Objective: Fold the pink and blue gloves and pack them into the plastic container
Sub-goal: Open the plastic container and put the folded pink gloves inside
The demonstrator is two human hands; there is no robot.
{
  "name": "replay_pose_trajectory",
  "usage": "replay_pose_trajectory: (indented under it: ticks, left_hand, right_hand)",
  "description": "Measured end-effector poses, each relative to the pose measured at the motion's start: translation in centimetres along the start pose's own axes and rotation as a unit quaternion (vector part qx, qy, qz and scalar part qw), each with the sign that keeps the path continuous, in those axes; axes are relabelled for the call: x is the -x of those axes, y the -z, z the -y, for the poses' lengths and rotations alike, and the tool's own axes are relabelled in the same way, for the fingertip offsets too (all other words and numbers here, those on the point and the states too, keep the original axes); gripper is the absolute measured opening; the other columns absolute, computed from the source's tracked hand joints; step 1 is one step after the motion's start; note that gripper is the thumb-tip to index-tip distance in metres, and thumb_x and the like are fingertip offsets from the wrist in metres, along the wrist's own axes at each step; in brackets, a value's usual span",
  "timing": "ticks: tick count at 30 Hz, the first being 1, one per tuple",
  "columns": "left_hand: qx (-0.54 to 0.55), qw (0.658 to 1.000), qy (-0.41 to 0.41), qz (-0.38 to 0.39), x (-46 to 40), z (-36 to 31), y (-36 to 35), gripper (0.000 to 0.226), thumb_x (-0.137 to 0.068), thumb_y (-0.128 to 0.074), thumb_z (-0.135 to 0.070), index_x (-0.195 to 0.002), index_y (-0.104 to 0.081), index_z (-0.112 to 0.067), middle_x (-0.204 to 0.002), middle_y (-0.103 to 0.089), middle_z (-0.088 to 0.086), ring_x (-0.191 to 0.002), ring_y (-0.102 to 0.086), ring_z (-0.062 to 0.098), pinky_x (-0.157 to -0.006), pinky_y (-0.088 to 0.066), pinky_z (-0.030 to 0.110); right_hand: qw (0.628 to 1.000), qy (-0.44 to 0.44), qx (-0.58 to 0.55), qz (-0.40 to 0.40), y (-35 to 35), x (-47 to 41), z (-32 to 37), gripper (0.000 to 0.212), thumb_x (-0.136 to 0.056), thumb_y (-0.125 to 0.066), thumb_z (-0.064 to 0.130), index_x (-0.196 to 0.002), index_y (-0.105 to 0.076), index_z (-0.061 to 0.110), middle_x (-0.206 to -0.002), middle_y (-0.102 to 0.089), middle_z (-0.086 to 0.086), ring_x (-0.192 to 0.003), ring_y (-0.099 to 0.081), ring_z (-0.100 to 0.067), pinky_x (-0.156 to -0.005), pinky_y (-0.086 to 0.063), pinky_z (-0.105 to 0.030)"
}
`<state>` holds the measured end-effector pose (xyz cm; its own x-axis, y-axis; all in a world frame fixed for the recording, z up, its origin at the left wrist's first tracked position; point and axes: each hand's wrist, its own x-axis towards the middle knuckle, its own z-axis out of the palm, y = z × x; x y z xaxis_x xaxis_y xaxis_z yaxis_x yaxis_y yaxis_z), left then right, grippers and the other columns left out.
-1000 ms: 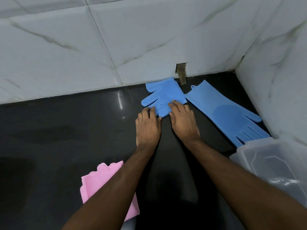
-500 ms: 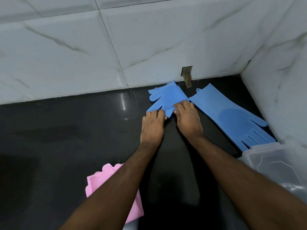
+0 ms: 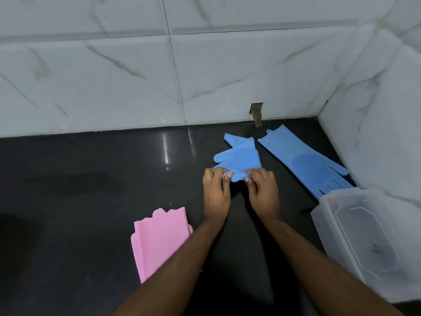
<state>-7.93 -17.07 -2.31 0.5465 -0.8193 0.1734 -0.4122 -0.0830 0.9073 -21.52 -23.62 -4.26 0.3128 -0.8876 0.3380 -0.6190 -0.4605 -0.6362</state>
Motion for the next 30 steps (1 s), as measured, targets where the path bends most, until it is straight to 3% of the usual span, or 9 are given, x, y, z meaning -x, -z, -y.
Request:
replay_pose_trajectory:
  ticks: [6, 9, 12, 15, 17, 24, 27, 30]
  left_hand:
    - [0.038, 0.999, 0.025, -0.002, 1.3, -1.9, 1.3, 0.014, -0.105, -0.057, -0.024, -0.093, -0.057, -0.018, -0.102, -0.054, -0.001, -0.089, -0.054, 0.002, -0.077, -0.039, 0.009]
    - [0.016, 0.998, 0.061, 0.023, 1.9, -2.2, 1.6, 0.012, -0.103, -0.058, -0.018, -0.096, -0.06, -0.009, -0.105, -0.059, 0.006, -0.09, -0.057, 0.009, -0.082, -0.043, 0.023]
    - [-0.065, 0.994, 0.085, 0.011, 2.7, -2.7, 2.0, 0.015, -0.098, -0.057, -0.01, -0.111, -0.064, -0.006, -0.117, -0.06, 0.01, -0.11, -0.058, 0.024, -0.095, -0.047, 0.039]
    - [-0.204, 0.978, 0.008, -0.03, 3.8, -4.1, 1.7, 0.028, -0.092, -0.06, -0.01, -0.119, -0.065, -0.012, -0.122, -0.059, 0.009, -0.114, -0.052, 0.027, -0.095, -0.043, 0.042]
    - [-0.207, 0.976, -0.069, -0.021, 4.6, -5.3, 0.4, 0.026, -0.092, -0.06, -0.011, -0.117, -0.067, -0.014, -0.119, -0.061, 0.005, -0.112, -0.052, 0.025, -0.094, -0.043, 0.041]
    - [-0.01, 0.975, -0.151, 0.165, 7.7, -10.0, -7.9, 0.023, -0.106, -0.056, -0.02, -0.123, -0.064, -0.008, -0.119, -0.062, 0.002, -0.114, -0.057, 0.014, -0.102, -0.046, 0.032]
    - [0.031, 0.972, -0.126, 0.196, 8.4, -11.9, -10.4, 0.036, -0.108, -0.051, -0.033, -0.135, -0.059, -0.01, -0.129, -0.061, 0.001, -0.119, -0.056, 0.008, -0.102, -0.043, 0.022]
    - [0.035, 0.964, -0.072, 0.253, 8.2, -13.4, -12.5, 0.046, -0.108, -0.051, -0.04, -0.146, -0.053, -0.014, -0.143, -0.057, 0.0, -0.13, -0.053, 0.011, -0.11, -0.042, 0.028]
  right_hand:
    - [1.0, -0.004, -0.015, 0.014, 0.3, 4.6, 0.9, 0.015, -0.103, -0.05, 0.032, -0.108, -0.064, 0.028, -0.105, -0.06, 0.016, -0.094, -0.046, -0.007, -0.081, -0.046, -0.028]
    - [0.999, -0.02, -0.009, 0.044, 0.7, 5.4, 0.9, 0.02, -0.1, -0.059, 0.021, -0.117, -0.067, 0.025, -0.113, -0.06, 0.013, -0.101, -0.046, -0.003, -0.089, -0.049, -0.031]
    - [0.997, -0.002, 0.011, 0.082, 1.9, 6.0, 1.8, 0.035, -0.097, -0.059, 0.01, -0.131, -0.065, 0.015, -0.127, -0.06, 0.003, -0.114, -0.05, -0.013, -0.1, -0.049, -0.039]
    - [0.996, 0.026, 0.062, 0.065, 4.6, 7.3, 3.1, 0.039, -0.096, -0.056, 0.007, -0.133, -0.064, 0.016, -0.134, -0.058, 0.0, -0.117, -0.054, -0.019, -0.098, -0.05, -0.039]
    - [0.993, 0.021, 0.117, 0.02, 7.0, 8.3, 3.8, 0.039, -0.093, -0.059, 0.007, -0.13, -0.065, 0.02, -0.135, -0.057, 0.0, -0.118, -0.054, -0.02, -0.094, -0.05, -0.038]
    - [0.945, -0.109, 0.293, -0.099, 17.2, 12.7, 2.9, 0.033, -0.092, -0.064, 0.023, -0.125, -0.066, 0.022, -0.138, -0.056, -0.006, -0.123, -0.051, -0.026, -0.096, -0.042, -0.042]
    - [0.915, -0.235, 0.315, -0.088, 19.6, 15.1, 1.8, 0.043, -0.096, -0.064, 0.036, -0.135, -0.059, 0.02, -0.15, -0.047, -0.011, -0.134, -0.044, -0.032, -0.105, -0.037, -0.052]
    - [0.892, -0.35, 0.28, -0.06, 20.6, 17.4, 0.8, 0.061, -0.1, -0.045, 0.056, -0.15, -0.043, 0.022, -0.163, -0.025, -0.014, -0.15, -0.021, -0.034, -0.115, -0.025, -0.057]
